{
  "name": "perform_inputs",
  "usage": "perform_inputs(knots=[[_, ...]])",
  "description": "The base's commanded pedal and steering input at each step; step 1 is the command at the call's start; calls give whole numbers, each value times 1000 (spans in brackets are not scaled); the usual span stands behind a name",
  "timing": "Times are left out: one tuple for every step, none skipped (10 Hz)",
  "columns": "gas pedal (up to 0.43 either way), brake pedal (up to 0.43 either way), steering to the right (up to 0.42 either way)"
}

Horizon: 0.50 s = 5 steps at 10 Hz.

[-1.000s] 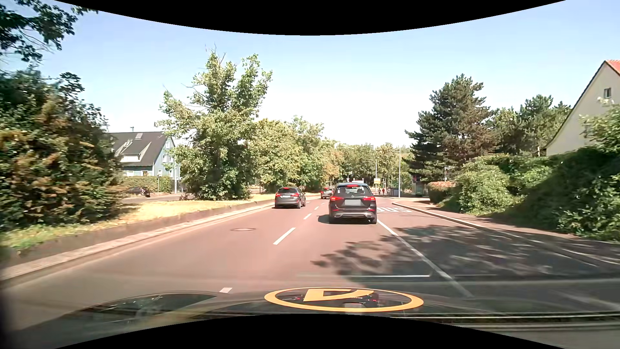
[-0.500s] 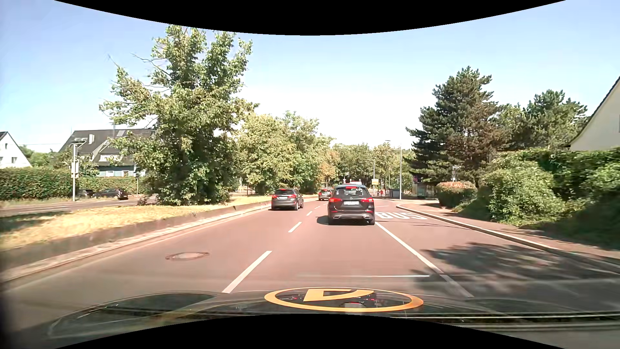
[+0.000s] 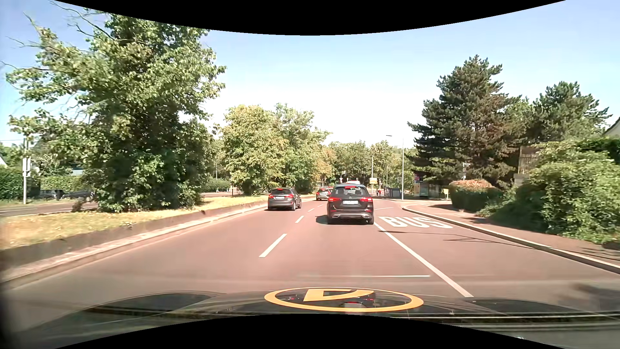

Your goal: Follow the waypoints while adhering to traffic rules and regulations

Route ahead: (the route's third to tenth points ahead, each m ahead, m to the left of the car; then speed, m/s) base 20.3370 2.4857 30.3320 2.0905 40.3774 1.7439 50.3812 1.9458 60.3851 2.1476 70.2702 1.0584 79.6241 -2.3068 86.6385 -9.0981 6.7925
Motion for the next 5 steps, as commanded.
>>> perform_inputs(knots=[[0, 0, 14], [0, 0, 13], [0, 0, 13], [0, 0, 13], [0, 0, 13]])
